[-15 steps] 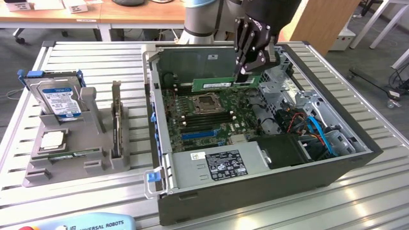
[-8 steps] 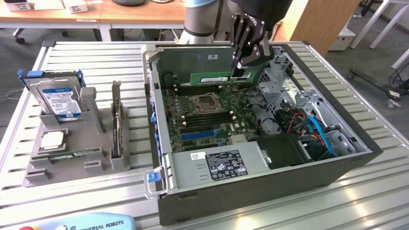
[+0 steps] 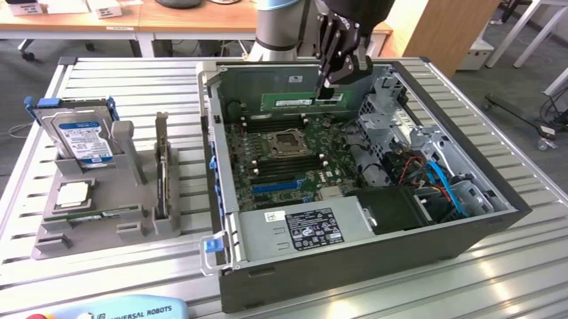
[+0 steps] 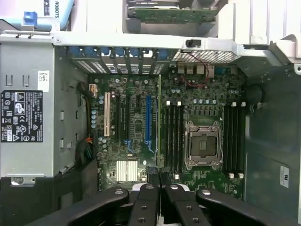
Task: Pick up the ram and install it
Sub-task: 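Pick up the ram and move it above insertion slot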
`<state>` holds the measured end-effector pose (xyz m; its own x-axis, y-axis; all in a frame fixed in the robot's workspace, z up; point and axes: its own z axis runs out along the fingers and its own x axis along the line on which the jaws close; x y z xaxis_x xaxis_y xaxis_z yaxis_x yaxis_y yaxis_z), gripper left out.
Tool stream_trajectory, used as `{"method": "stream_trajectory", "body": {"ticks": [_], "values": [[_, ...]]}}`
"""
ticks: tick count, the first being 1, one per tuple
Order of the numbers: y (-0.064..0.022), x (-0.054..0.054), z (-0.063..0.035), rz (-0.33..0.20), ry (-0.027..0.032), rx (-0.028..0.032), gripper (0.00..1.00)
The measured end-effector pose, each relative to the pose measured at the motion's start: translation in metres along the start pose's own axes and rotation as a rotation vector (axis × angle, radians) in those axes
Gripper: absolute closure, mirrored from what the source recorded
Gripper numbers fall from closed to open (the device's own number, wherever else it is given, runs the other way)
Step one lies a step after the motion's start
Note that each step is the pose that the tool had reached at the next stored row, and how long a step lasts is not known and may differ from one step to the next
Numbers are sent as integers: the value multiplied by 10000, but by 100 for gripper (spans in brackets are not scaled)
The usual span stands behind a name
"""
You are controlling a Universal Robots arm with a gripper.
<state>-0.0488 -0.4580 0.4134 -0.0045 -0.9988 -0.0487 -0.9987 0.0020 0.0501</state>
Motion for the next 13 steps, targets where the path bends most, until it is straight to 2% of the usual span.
{"method": "stream_trajectory", "body": {"ticks": [13], "values": [[-1, -226, 34, -9, -183, 0, 88]]}}
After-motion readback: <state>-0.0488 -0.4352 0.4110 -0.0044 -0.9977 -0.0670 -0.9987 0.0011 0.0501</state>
